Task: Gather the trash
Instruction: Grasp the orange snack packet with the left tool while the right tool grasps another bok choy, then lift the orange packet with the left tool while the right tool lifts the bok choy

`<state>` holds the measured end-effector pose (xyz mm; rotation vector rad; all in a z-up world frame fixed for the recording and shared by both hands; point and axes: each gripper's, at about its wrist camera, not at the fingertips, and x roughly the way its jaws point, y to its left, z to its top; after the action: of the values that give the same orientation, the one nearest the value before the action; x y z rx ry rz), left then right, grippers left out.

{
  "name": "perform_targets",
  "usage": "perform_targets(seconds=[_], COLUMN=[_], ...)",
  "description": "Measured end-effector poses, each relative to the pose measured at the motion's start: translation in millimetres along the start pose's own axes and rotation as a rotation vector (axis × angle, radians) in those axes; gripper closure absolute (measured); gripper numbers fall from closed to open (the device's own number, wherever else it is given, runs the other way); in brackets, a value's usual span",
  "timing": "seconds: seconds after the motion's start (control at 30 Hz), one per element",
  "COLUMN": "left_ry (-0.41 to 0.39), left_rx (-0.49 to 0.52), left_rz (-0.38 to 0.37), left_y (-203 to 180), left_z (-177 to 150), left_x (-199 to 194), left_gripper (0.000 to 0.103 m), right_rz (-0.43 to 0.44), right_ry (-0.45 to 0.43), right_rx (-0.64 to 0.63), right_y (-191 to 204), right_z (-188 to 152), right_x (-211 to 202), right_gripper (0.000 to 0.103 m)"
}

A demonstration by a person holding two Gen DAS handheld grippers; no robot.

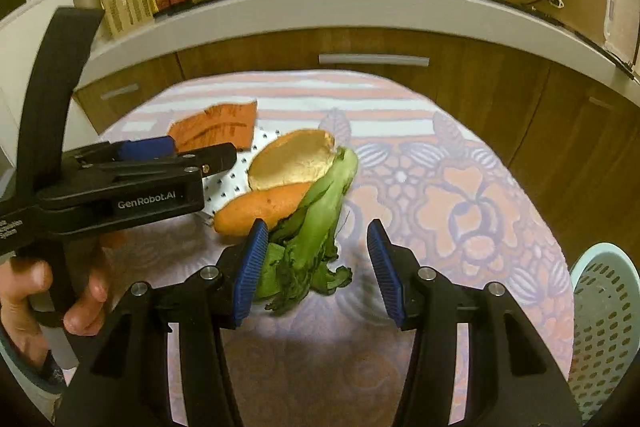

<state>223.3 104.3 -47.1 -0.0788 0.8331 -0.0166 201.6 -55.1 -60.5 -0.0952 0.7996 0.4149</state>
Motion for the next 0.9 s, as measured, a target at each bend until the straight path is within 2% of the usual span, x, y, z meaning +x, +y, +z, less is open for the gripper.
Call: perform_targets(seconds=[0.13,0.33,0.5,0.53,0.6,0.63,0.7,0.77,0.83,0.9], left_ry=[0.004,0.005,0.007,0.006,0.004,0.004,-0.002,-0.015,-0.03,-0.046], left_rx=[-0.004,-0.005,0.011,0.014,0.019,0.022,0.024,-0.004,-0.04,-0.033], left_rz=[0.017,0.031,0.029,0.024,0.004,-0.006,-0.028,-0.056,-0.106,-0.101], left_y=[0.5,0.5,-3.1,-3.5,-4.2,-4.6,-4.9,0.9,9.3,11.0], left_z=[1.4,1.9,2.8,2.8,2.8,2.7,2.3,1.4,-0.5,-3.3], left_x=[1.5,2.1,4.1,4.0,4.4,4.2,3.5,0.0,-5.6,-12.3], left_gripper=[0.028,0.037,0.056,0.059,0.071,0.075,0.093,0.103,0.103,0.103], right_rz=[0.007,0.006,0.005,0.005,0.018,0.017,0.024,0.032,0.044,0.046], right_ry=[0.009,0.041,0.059,0.062,0.058,0.053,0.04,0.022,0.003,-0.015], right_rx=[0.017,0.01,-0.012,-0.023,-0.045,-0.048,-0.049,-0.041,-0.038,-0.039], right_y=[-3.5,-2.7,0.5,2.8,6.8,7.9,8.0,5.6,4.6,3.8], right_z=[0.8,0.4,0.4,0.3,-0.5,-0.8,-1.5,-1.9,-2.4,-3.4], right_x=[2.6,8.2,11.7,11.9,10.7,9.4,6.1,0.8,-3.7,-7.2], right_gripper=[0.055,0.054,0.054,0.062,0.077,0.08,0.083,0.085,0.086,0.086])
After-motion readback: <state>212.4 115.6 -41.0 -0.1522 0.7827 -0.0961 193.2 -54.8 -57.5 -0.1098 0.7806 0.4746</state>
